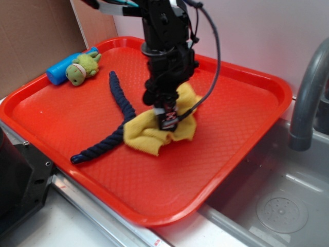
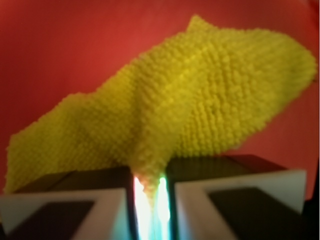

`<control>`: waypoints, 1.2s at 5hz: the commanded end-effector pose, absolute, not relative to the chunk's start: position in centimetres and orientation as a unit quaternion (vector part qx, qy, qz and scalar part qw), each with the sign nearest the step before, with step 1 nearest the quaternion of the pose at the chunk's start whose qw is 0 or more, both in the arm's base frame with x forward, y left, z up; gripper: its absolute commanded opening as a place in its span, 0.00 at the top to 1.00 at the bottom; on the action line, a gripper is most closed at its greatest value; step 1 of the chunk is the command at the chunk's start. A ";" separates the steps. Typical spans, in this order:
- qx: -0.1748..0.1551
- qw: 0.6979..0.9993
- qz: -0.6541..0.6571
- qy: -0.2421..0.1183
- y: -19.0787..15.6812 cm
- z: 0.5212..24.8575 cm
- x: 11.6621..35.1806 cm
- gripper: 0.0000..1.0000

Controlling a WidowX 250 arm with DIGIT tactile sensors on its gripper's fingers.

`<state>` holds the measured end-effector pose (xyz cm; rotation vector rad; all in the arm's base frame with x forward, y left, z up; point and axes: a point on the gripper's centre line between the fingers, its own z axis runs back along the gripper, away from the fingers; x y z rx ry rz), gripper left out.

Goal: Grab the yellow cloth.

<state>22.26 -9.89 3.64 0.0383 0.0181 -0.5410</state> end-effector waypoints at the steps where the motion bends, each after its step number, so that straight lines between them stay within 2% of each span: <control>1: 0.062 0.996 -0.067 0.007 -8.6 14.8 18.8 1.00; 2: 0.040 0.998 0.034 -0.017 -6.4 19.8 18.0 1.00; 3: 0.056 0.997 0.042 -0.015 -5.4 22.7 19.8 1.00; 5: 0.079 0.991 0.095 -0.044 -1.6 22.5 24.2 1.00; 6: 0.064 0.993 0.095 -0.040 -1.2 21.7 24.4 1.00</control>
